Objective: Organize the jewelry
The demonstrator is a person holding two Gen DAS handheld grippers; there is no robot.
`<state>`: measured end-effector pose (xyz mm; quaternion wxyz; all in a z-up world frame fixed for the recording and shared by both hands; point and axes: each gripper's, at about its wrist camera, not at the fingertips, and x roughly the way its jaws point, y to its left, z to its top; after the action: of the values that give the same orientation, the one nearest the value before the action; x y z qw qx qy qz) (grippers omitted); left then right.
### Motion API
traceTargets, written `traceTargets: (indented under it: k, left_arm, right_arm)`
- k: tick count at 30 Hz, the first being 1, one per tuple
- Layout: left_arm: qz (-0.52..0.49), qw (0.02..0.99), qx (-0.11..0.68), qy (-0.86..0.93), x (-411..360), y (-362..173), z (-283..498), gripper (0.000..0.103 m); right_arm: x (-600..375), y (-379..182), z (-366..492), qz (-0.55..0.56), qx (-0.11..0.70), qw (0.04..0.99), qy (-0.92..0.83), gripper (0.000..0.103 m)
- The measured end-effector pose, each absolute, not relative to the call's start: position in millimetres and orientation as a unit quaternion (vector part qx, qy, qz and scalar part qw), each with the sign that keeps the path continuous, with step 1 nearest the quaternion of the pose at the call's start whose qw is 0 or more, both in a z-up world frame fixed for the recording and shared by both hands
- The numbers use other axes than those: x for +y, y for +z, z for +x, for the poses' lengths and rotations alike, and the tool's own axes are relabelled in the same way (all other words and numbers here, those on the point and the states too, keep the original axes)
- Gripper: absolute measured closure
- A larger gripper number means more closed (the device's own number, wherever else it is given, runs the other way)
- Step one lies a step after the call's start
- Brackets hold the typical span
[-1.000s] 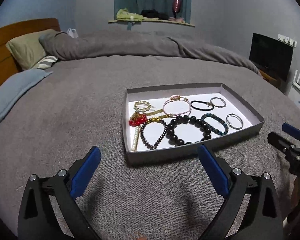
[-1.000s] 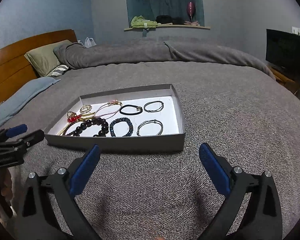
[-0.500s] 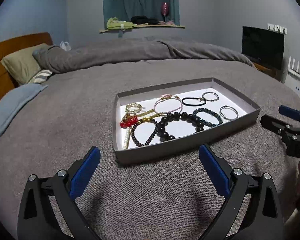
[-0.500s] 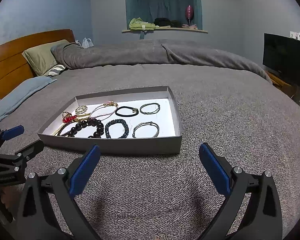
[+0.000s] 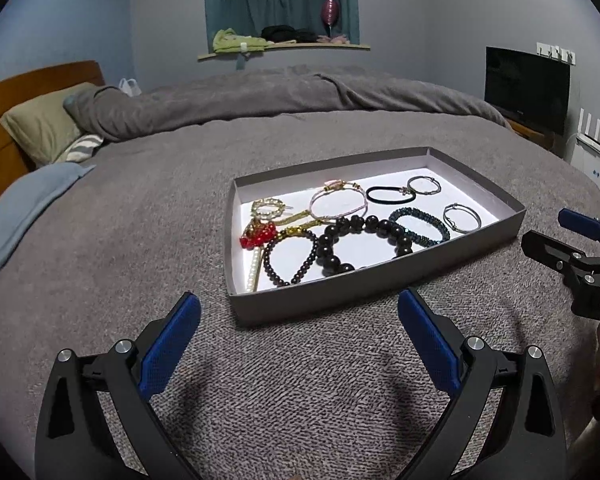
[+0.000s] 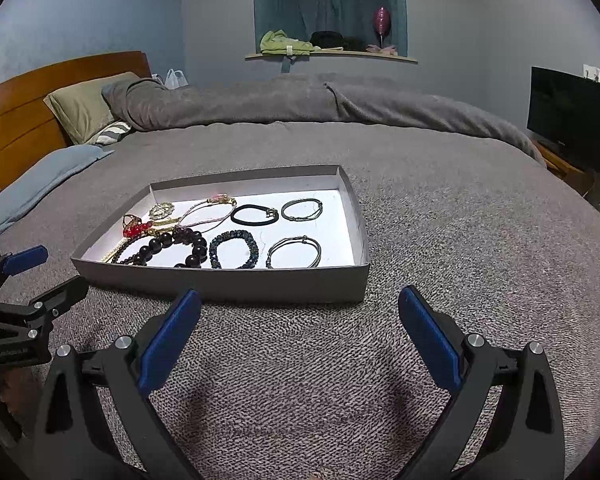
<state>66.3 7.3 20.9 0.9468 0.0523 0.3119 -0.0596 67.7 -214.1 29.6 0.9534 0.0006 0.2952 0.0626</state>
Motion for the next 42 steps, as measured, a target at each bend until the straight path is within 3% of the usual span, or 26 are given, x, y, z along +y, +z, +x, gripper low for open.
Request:
traceTargets:
  k: [42]
  left_arm:
    - [0.056,0.946,0.314,-0.062,6.2,18.5,67.7,0.005]
  right_arm:
    - [-214.2,26.5,69.1,-0.002,0.300,0.952,0.061,0.005]
